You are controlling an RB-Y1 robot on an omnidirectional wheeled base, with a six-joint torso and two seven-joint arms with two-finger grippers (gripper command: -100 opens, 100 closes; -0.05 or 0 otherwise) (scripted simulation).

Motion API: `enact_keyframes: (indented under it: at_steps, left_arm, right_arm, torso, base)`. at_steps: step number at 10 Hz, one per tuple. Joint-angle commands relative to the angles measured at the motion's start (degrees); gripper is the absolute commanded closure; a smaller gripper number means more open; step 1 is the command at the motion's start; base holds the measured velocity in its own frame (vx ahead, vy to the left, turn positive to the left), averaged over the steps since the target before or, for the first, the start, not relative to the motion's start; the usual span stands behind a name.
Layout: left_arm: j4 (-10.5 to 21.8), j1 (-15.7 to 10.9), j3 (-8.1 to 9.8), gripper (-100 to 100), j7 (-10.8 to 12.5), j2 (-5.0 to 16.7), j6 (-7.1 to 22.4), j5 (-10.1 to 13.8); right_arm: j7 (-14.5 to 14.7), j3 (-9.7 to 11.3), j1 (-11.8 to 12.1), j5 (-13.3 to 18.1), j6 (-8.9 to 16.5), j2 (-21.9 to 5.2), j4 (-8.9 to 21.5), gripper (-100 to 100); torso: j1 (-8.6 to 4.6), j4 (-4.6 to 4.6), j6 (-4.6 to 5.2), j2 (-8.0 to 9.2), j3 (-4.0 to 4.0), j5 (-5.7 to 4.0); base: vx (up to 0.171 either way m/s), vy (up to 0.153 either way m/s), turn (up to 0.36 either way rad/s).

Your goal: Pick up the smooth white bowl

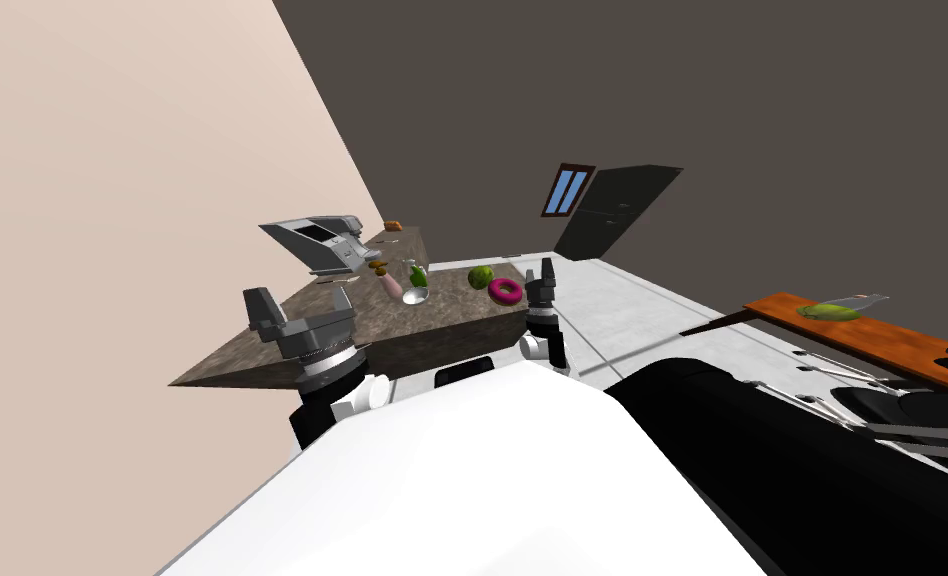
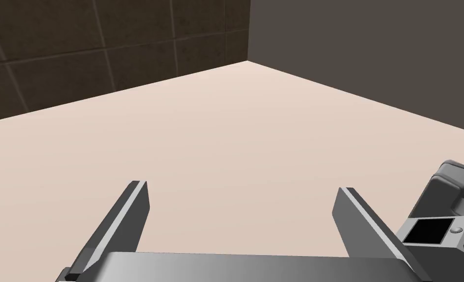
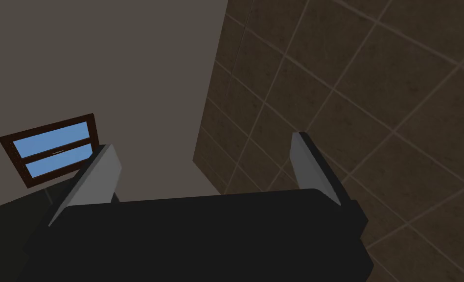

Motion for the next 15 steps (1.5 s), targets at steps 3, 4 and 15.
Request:
enact_keyframes:
  at_steps: [3,4,15]
  left_arm:
    - [4.2,-4.6,-0.37,-100,0.1,3.0,3.8,0.3]
    - [5.6,-6.2,-0.43,-100,0.2,3.7,5.0,0.4]
    - [21.0,-22.0,-0.15,-100,0.9,9.1,18.6,1.6]
  right_arm:
    - [0.0,0.0,0.0,0.0,0.0,0.0,0.0,0]
    - [0.0,0.0,0.0,0.0,0.0,0.0,0.0,0]
    - [0.0,0.0,0.0,0.0,0.0,0.0,0.0,0]
  torso:
    - [0.02,0.03,0.00,0.15,0.08,0.01]
    - [0.03,0.05,0.00,0.23,0.13,0.01]
    - [-0.01,0.02,0.00,0.07,0.05,0.00]
  base:
    - [-0.053,0.004,0.057]
    - [-0.071,0.009,0.038]
    - [-0.037,-0.001,0.021]
